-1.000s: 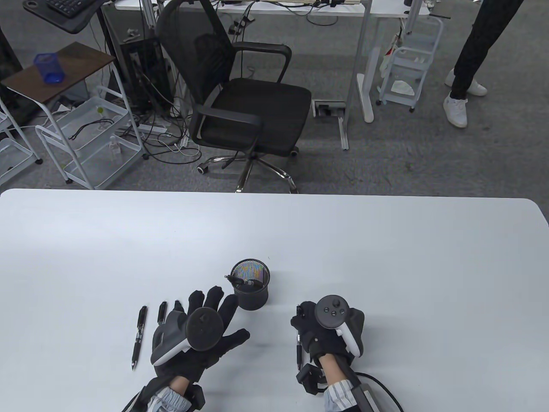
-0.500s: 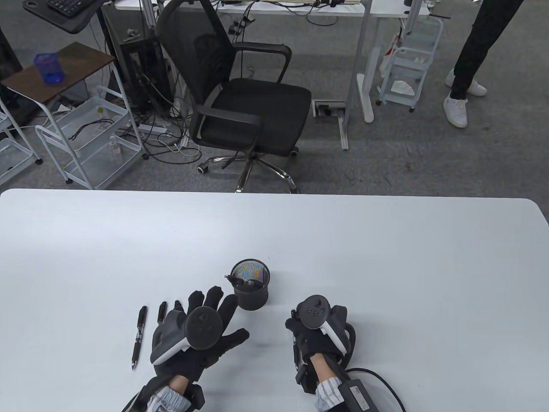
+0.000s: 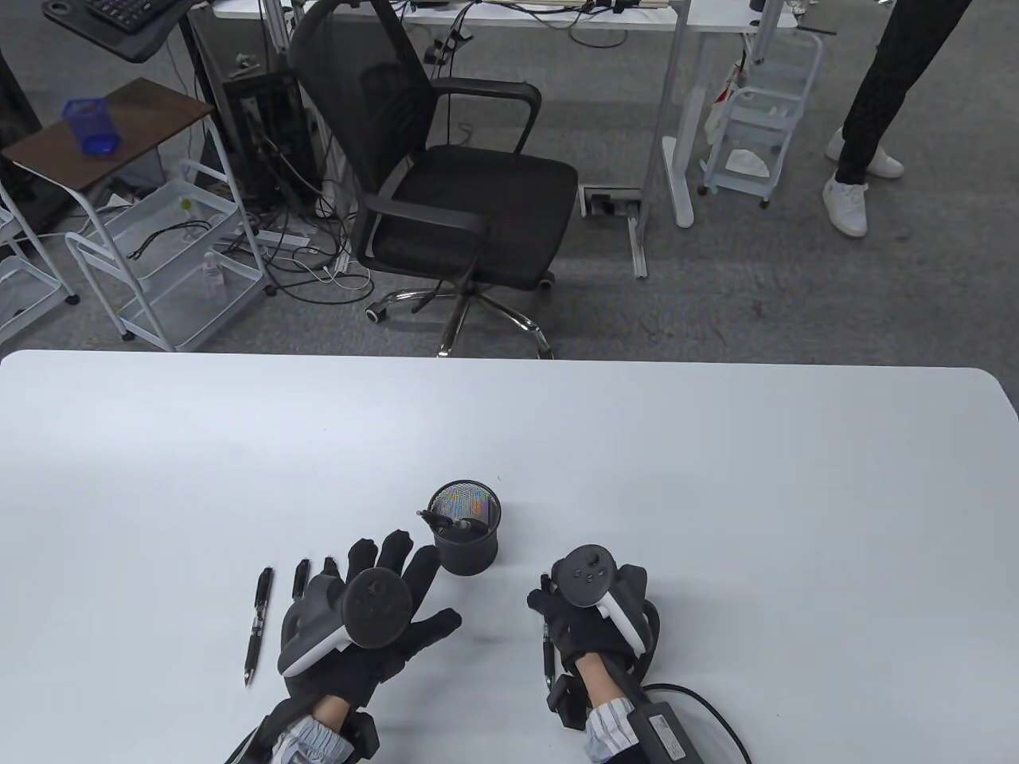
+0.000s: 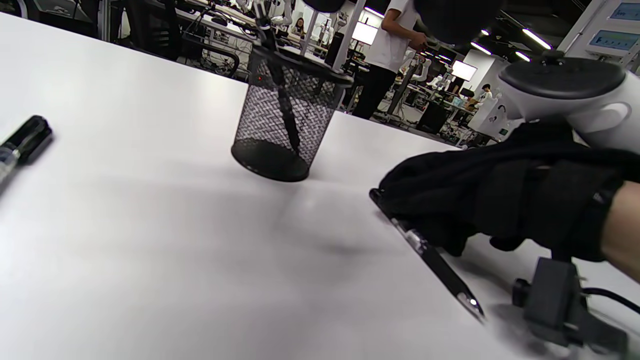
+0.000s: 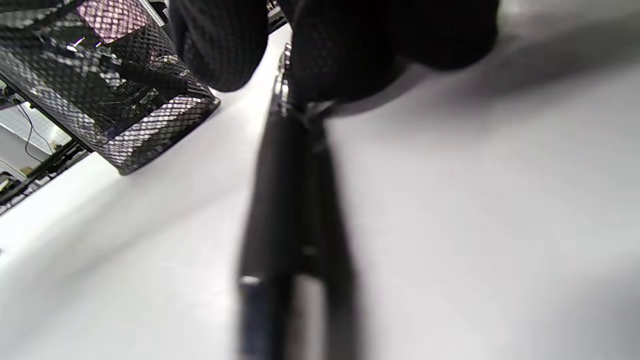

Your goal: Press to open click pens

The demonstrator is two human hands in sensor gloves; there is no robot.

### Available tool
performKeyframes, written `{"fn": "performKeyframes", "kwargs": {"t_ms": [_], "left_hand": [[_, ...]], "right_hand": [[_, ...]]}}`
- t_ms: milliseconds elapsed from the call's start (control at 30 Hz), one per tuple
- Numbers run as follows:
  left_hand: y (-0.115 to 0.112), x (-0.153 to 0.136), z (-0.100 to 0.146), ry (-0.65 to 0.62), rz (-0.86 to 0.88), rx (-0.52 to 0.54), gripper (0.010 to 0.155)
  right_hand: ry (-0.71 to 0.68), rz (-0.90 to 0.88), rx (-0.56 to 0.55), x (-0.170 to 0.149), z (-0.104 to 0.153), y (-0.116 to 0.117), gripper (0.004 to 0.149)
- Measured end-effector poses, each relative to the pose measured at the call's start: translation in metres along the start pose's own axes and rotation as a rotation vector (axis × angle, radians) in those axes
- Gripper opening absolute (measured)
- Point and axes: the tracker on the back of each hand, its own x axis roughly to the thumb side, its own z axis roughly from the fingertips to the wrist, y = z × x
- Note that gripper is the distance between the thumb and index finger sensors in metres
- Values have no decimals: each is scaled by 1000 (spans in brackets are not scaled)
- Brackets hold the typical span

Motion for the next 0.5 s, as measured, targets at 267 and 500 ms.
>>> {"fn": "performKeyframes", "kwargs": {"t_ms": [267,500], "left_hand": [[0,0,-1,3,-1,-3,78],[0,-1,0,2,5,-2,78]], "right_hand": [[31,-55,51,6,-3,-12,83],[-131,-53,-28,40,3,-45,91]]}}
